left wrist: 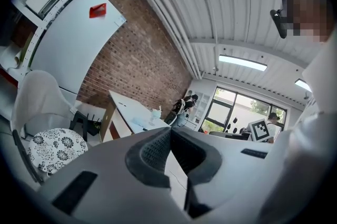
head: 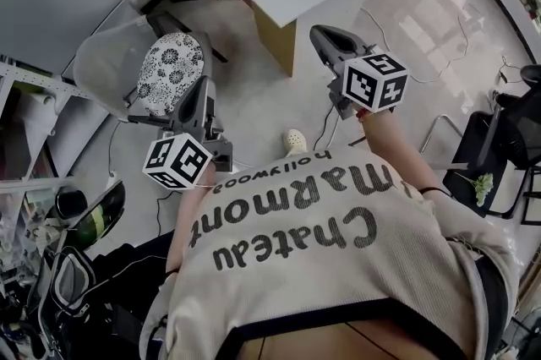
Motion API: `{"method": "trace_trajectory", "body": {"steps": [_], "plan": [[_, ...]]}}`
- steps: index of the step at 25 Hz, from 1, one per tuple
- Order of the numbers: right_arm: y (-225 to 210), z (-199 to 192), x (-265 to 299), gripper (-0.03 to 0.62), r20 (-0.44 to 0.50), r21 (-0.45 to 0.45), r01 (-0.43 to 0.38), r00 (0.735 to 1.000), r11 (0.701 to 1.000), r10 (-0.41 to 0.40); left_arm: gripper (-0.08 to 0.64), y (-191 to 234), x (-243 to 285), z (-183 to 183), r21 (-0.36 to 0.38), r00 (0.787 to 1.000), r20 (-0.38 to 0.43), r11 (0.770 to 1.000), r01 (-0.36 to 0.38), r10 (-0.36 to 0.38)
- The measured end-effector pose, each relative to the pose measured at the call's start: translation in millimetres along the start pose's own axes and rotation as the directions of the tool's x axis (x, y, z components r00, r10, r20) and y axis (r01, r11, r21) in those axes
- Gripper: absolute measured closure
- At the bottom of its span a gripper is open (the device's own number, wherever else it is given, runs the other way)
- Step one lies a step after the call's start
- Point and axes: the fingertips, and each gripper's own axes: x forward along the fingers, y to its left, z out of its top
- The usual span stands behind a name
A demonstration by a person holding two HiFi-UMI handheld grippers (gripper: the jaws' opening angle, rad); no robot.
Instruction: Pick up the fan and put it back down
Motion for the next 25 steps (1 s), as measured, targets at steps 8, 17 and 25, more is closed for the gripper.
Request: {"method": "trace_trajectory", "body": {"steps": [8, 17, 25], "plan": [[-44.9, 40.6, 49.3, 0.589, 0.02, -0.001, -0.031, 0.999, 1.0, 0.031, 0.56, 13.6, 65.9, 33.0, 0.014, 0.998, 0.059, 0.999, -0.035, 0.034], [-94.2, 35.8, 83.2, 0.589, -0.011, 0.007, -0.073, 0.997, 0.997, 0.073, 0.56, 25.8, 108.8, 12.1, -0.037, 0.991, 0.073, 0.993, -0.112, 0.114], [-123.8, -33.0, 112.1, 0.589, -0.168, 0.089, -0.043, 0.984, 0.995, 0.057, 0.56, 59.1, 120.1, -42.5, -0.124, 0.984, -0.037, 0.977, -0.175, 0.172]]}}
